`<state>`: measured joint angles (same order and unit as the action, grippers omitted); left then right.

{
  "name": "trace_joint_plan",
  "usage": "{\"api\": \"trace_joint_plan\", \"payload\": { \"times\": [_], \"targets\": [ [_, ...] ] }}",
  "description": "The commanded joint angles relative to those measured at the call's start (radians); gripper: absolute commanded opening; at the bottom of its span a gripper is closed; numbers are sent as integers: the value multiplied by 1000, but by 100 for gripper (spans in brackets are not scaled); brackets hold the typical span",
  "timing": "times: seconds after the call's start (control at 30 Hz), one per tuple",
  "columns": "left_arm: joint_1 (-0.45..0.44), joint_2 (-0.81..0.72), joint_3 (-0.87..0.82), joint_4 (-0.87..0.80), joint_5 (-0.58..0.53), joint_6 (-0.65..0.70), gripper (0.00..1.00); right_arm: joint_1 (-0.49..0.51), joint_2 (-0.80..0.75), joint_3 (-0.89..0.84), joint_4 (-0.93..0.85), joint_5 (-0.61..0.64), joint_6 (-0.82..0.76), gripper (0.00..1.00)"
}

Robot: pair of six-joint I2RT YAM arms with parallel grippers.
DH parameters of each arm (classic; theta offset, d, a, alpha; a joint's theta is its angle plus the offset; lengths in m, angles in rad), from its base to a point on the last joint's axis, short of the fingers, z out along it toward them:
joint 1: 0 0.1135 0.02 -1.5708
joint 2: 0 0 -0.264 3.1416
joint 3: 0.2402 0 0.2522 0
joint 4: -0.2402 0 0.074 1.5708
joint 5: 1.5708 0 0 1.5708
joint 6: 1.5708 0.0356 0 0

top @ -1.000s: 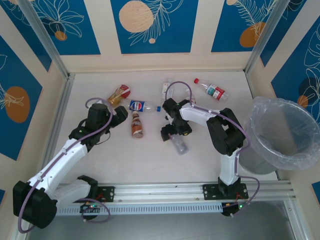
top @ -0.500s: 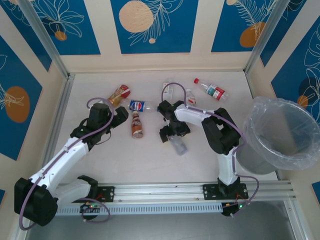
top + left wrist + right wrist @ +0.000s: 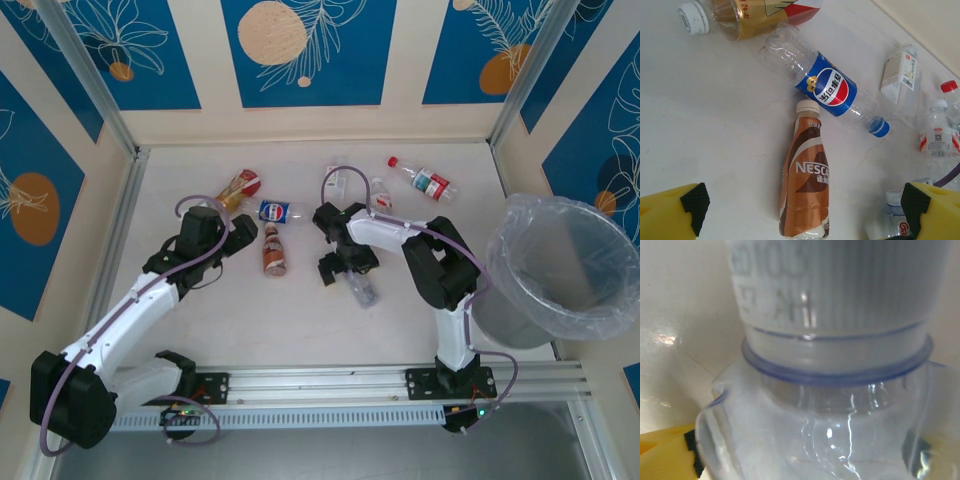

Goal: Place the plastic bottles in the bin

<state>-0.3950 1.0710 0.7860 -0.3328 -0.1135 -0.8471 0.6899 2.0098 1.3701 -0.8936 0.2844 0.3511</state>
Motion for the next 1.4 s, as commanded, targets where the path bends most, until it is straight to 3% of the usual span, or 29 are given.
{"api": "trace_joint_plan", "payload": {
  "times": [0.0, 0.07, 0.97, 1.37],
  "targets": [
    [-7, -3, 7, -22, -2, -1, 100, 51, 100, -58, -19, -114, 11, 89],
    [-7, -5, 6, -23, -2, -2, 100, 50, 87, -51, -16, -113, 12, 81],
    [-7, -14, 0, -41, -5, -10, 100, 35, -60, -21, -34, -73, -2, 51],
    [-7, -1, 8, -48, 4, -4, 100, 2, -189, -33, -20, -65, -3, 45]
  ]
}}
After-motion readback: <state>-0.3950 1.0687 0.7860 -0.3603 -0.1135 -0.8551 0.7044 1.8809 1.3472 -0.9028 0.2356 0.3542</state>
